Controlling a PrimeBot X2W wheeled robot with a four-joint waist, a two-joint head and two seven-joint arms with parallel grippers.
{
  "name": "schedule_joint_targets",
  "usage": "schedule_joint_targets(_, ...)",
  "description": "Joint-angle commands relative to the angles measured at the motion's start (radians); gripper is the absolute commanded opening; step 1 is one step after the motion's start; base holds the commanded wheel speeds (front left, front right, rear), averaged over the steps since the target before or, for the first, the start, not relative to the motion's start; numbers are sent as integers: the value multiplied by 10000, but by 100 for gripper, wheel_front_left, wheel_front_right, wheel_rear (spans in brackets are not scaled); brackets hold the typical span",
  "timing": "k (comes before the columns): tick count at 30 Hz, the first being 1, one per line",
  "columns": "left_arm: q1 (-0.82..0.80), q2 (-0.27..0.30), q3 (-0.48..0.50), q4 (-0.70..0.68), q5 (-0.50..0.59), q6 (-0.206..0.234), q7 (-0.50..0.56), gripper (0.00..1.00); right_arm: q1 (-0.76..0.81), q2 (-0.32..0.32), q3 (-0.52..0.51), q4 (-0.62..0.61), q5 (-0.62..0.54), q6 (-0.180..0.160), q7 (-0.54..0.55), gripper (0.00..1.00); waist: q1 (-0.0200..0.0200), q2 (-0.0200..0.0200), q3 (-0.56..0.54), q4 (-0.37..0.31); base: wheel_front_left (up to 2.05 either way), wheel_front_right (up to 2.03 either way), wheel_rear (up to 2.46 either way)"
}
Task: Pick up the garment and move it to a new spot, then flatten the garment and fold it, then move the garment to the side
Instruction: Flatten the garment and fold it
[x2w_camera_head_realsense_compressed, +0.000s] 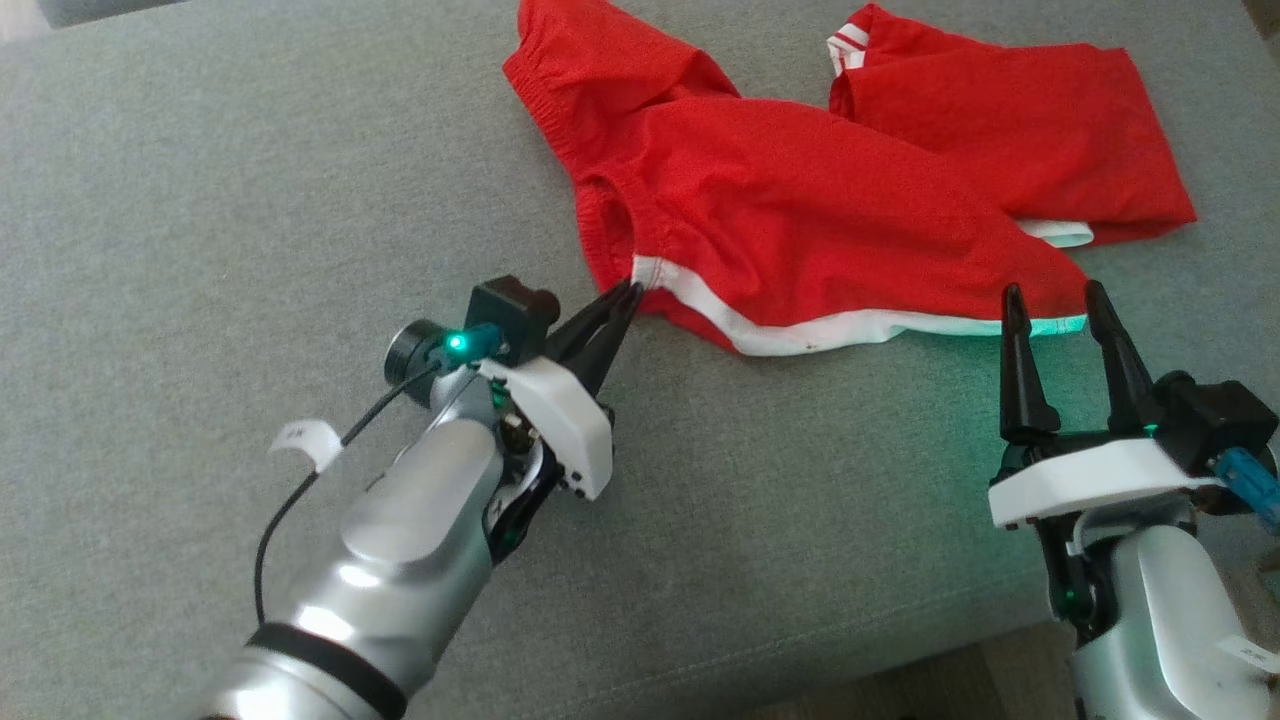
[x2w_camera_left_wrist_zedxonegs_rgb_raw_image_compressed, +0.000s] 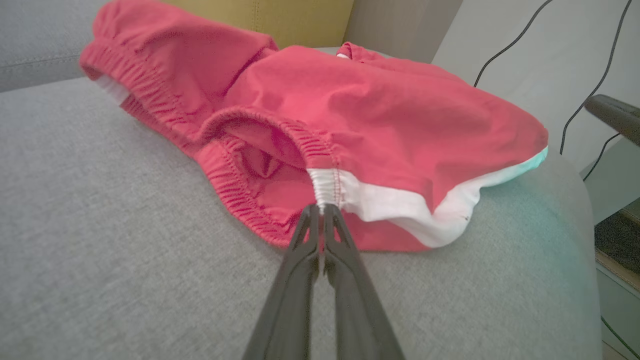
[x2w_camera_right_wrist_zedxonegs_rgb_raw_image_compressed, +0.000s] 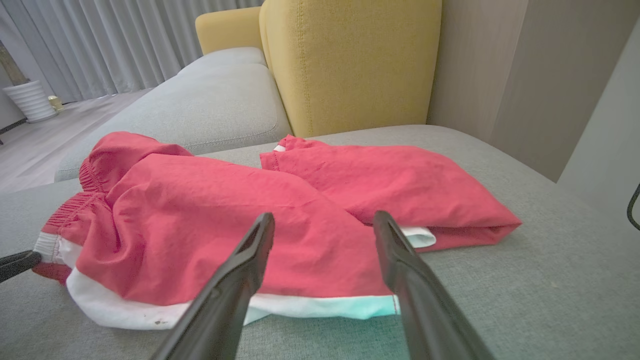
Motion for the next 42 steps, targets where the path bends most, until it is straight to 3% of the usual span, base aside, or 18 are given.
schedule_joint_targets(1,-653,84,150,-357,-76,3,-120,0,-346,-64,265,-242,44,19,-150,100,0,0,32,27,0,0,0)
schedule_joint_targets(10,-740,340,311,-735,-140,2,-122,0,-393,-64,173,-100,48,19,-199,100,0,0,26,213,0,0,0)
schedule_joint_targets(27,529,849,2209,-1631,709,234,-123,0,183,-64,914,124,252,19,161,100,0,0,-559,945,0,0,0)
schedule_joint_targets(34,1028,821,2745,-1961,1039,283,-124,0,612,-64,1232,562,361,19,838,100,0,0,-696,1166,0,0,0)
schedule_joint_targets(42,1318,664,3178,-2083,1364,220,-124,0,845,-64,819,1096,307,19,1692,100,0,0,-850,1251,0,0,0)
